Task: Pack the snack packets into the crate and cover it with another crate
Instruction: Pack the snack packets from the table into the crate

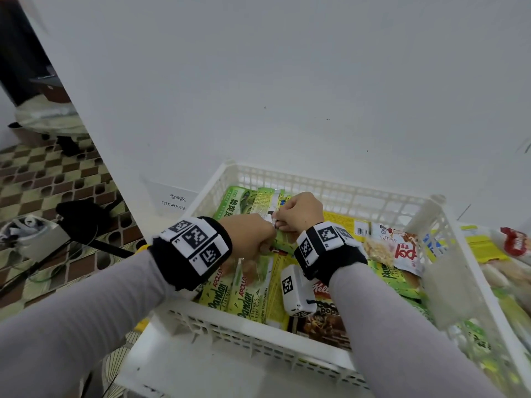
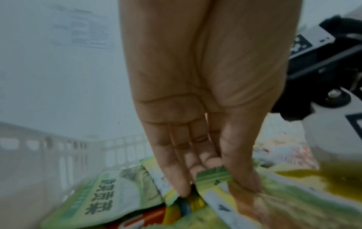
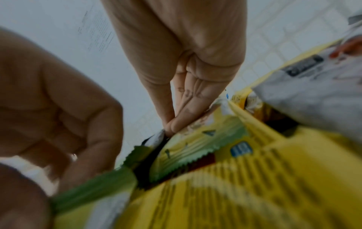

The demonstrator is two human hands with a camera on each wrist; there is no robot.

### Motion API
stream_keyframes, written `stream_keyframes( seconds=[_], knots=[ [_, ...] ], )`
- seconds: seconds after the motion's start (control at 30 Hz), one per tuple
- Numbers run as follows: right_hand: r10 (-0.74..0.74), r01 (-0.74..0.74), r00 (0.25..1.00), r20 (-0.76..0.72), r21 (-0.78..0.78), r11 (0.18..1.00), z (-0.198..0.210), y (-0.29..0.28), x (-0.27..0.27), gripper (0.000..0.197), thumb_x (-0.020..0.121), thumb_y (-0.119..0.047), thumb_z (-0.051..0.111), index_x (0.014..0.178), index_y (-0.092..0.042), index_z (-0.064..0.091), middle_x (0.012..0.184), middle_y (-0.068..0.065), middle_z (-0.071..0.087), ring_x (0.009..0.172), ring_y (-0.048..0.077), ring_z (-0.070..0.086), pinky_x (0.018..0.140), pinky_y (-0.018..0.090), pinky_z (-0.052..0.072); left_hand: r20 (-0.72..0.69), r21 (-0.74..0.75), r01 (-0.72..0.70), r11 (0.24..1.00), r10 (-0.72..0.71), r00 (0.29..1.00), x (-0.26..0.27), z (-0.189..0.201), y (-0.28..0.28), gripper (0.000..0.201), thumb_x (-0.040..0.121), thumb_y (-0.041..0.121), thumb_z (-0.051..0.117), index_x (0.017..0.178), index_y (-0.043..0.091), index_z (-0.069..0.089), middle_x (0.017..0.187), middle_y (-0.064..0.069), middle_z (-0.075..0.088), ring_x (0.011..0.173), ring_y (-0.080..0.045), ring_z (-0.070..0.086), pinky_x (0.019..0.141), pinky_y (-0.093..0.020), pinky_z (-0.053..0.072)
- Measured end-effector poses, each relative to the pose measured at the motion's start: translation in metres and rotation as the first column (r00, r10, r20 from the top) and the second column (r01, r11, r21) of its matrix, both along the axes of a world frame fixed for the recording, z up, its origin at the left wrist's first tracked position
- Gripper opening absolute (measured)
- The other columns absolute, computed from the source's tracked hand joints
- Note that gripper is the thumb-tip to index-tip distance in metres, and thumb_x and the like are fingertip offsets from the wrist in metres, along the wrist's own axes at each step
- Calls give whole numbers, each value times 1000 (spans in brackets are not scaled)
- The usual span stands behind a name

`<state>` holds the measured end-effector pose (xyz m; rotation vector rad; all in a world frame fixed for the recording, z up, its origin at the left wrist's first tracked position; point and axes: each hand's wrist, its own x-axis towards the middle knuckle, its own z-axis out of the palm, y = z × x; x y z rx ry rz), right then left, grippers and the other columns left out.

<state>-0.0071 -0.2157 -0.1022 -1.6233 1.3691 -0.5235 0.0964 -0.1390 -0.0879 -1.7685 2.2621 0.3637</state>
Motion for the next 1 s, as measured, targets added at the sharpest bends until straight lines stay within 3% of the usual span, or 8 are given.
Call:
stream_keyframes(
  seconds=[0.23, 0.33, 0.47, 0.63, 0.73, 0.83, 0.93, 1.0],
  knots=[
    [-10, 9, 1000, 18, 30, 1000, -2, 0, -5, 20, 82, -3, 68, 62, -2, 63, 62, 13, 63, 51, 16, 58, 58, 28, 57, -286, 10, -130, 991, 127, 950, 22, 38, -8, 28, 91, 9, 53, 74, 30, 45, 80, 12, 58, 76, -7, 54, 73, -25, 46],
    [0, 0, 1000, 13, 18, 1000, -3, 1, -5, 11, 81, -4, 70, 71, 2, 69, 73, 17, 69, 55, 15, 61, 60, 27, 58, -336, -90, -191, 977, 151, 930, 35, 61, -18, 27, 92, 4, 48, 77, 26, 44, 71, 13, 57, 66, -5, 51, 64, -26, 43],
    [-3, 3, 1000, 8, 19, 1000, -4, 0, -6, 11, 81, -7, 71, 82, 4, 71, 82, 19, 72, 53, 14, 60, 46, 20, 51, -234, -235, -285, 929, 231, 944, 41, 74, -36, 25, 81, -8, 56, 86, 16, 48, 72, 5, 54, 70, -19, 54, 65, -34, 45],
    [2, -2, 1000, 17, -1, 1000, -4, -1, -4, 16, 82, -3, 70, 68, -1, 62, 82, 22, 70, 60, 21, 62, 69, 33, 59, 48, -359, -269, 894, 305, 951, 36, 64, -48, 25, 89, 2, 52, 112, 12, 50, 112, -7, 55, 100, -25, 55, 79, -35, 48],
    [17, -17, 1000, -6, -45, 999, -5, -2, -3, 17, 82, 1, 66, 70, -5, 55, 86, 23, 69, 67, 26, 67, 73, 39, 59, 232, -162, -188, 969, 223, 947, 26, 55, -54, 36, 88, 22, 63, 118, 5, 54, 118, -9, 59, 106, -24, 57, 89, -33, 48],
    [89, -136, 970, -224, -205, 969, -3, -4, 0, 17, 78, -3, 69, 94, 0, 64, 107, 21, 66, 99, 32, 64, 86, 43, 54, 457, 99, -175, 980, 111, 883, 22, 30, -57, 63, 80, 47, 67, 126, 8, 47, 126, -8, 55, 109, -25, 56, 79, -31, 44],
    [205, -361, 883, -423, -330, 872, 2, 2, 3, 40, 78, -21, 72, 117, -19, 62, 125, 8, 55, 116, 28, 50, 95, 41, 47, 578, 39, -141, 989, 93, 810, 30, -3, -60, 75, 74, 62, 63, 127, 12, 46, 134, -8, 49, 110, -27, 55, 85, -38, 48],
    [302, -550, 771, -561, -348, 759, 3, 7, 7, 49, 80, -29, 70, 127, -26, 55, 129, 5, 50, 121, 30, 42, 99, 44, 42, 580, -29, -180, 983, 163, 798, 34, -15, -60, 74, 76, 49, 65, 136, 10, 42, 138, -13, 43, 116, -35, 51, 87, -51, 47]
  ],
)
